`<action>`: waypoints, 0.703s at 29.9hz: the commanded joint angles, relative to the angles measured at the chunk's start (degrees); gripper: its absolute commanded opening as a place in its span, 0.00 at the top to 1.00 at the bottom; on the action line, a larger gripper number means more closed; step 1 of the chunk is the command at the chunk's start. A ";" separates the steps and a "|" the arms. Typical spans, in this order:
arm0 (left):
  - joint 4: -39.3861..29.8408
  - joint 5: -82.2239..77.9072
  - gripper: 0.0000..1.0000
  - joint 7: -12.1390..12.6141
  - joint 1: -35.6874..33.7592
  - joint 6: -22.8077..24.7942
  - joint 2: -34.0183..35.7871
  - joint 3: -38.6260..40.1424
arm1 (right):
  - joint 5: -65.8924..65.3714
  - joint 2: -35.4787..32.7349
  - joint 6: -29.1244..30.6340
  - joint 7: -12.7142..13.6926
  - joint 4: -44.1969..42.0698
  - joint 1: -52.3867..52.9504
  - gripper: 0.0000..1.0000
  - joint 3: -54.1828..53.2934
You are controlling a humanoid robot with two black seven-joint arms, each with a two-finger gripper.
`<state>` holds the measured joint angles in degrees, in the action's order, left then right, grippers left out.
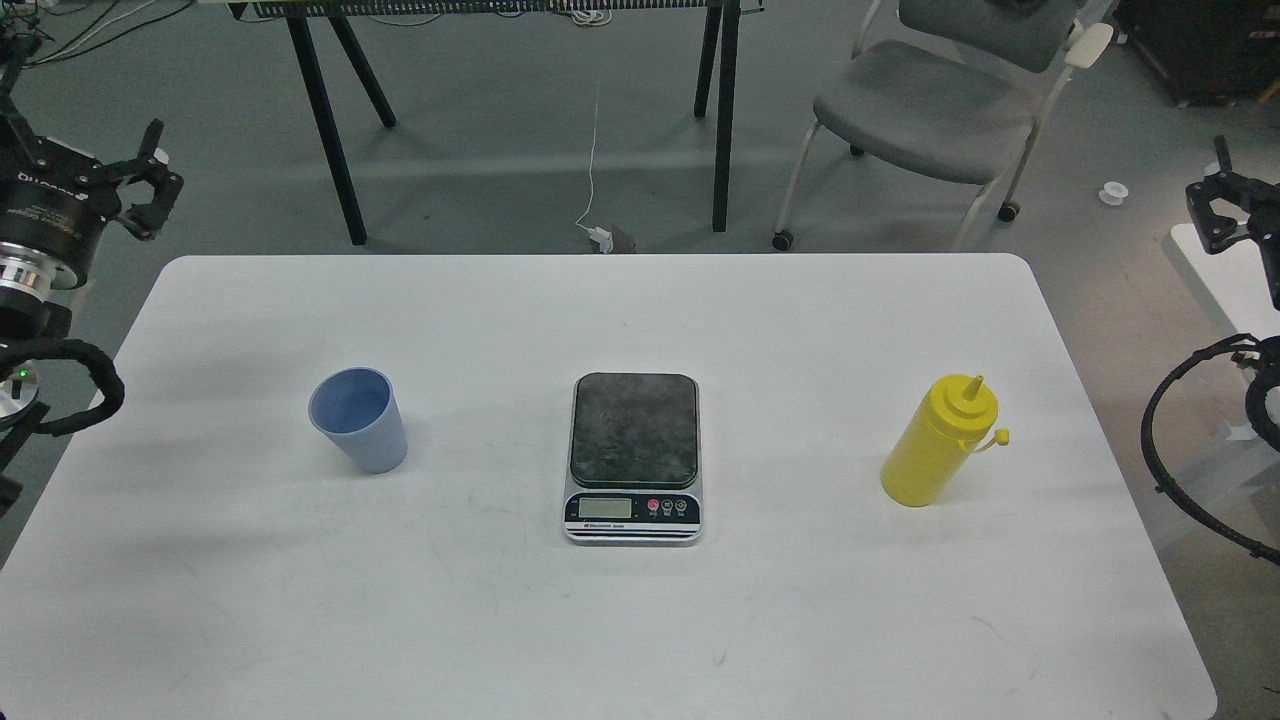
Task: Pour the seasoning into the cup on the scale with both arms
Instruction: 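Reach the left gripper toward the light blue cup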
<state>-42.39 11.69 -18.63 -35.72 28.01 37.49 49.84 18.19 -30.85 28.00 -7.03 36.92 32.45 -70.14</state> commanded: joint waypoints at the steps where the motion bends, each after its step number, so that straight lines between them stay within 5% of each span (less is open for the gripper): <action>1: 0.02 0.00 0.01 0.00 -0.05 -0.01 -0.04 0.00 | 0.00 0.00 0.00 -0.09 -0.01 -0.10 0.01 0.00; 11: -1.47 -1.05 0.01 1.05 1.10 -0.01 1.19 -1.05 | 0.09 -0.61 0.00 -0.44 3.33 -1.33 0.01 -0.35; 21: -9.54 -36.87 0.01 1.23 -0.13 -0.01 7.77 -3.78 | 0.09 -0.79 0.00 -0.62 4.47 -2.21 0.01 -0.35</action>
<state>-48.93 -13.92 -17.31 -35.82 28.00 43.01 46.19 18.27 -31.63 28.00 -7.58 41.36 30.38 -70.43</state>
